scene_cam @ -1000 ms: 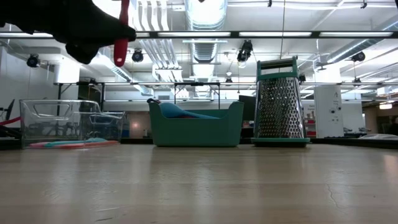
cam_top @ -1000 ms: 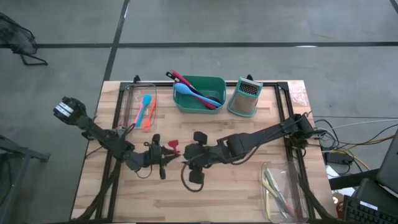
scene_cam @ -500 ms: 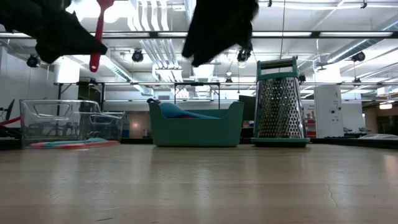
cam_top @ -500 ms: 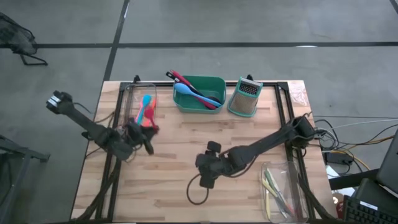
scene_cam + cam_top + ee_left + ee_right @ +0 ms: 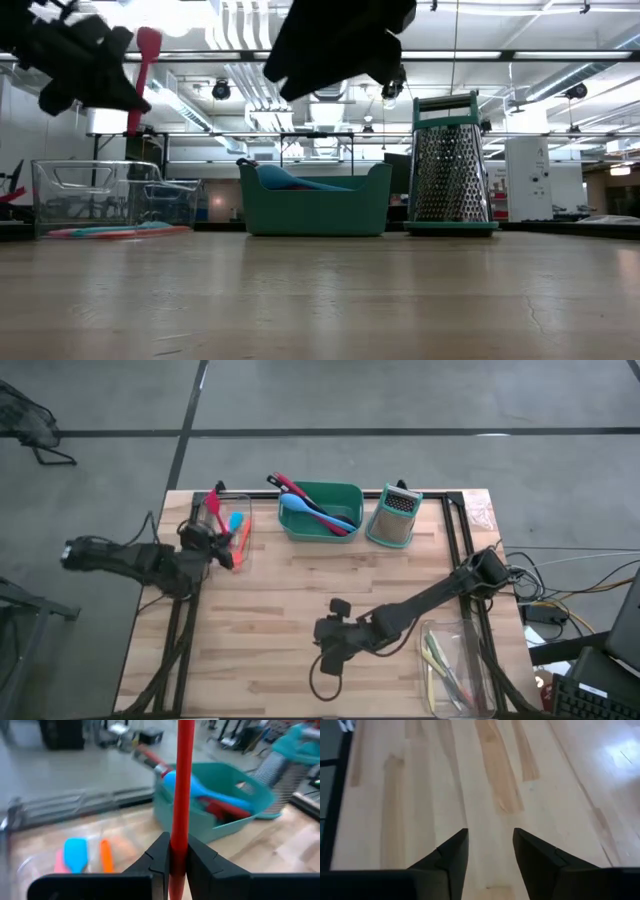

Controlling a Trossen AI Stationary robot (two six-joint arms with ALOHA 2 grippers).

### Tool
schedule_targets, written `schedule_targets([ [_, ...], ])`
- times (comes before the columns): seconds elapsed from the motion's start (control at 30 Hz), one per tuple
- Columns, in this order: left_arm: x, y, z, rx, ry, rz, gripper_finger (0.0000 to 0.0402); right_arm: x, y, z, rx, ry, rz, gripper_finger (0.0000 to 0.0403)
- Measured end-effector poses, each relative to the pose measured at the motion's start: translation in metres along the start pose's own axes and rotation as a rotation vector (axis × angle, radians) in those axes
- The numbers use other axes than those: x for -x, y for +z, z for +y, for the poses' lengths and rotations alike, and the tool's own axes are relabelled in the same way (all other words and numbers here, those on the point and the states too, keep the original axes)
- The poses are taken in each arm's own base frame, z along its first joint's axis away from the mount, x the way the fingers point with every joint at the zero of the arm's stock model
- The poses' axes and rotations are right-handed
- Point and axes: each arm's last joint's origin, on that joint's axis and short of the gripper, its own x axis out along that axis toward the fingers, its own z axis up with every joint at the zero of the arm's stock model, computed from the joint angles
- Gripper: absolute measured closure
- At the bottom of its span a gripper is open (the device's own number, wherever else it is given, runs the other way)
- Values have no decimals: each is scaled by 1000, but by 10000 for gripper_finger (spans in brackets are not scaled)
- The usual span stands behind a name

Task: Pick & Place Kitchen Items
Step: Put the red spatula into the left transparent bin

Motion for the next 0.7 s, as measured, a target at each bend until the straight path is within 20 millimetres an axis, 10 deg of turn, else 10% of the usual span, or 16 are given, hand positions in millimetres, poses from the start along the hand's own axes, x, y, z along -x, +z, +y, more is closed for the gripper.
schedule_targets([
  [0.7,-38,3,41,115,159,394,357,2,3,6,5,32,-43,338],
])
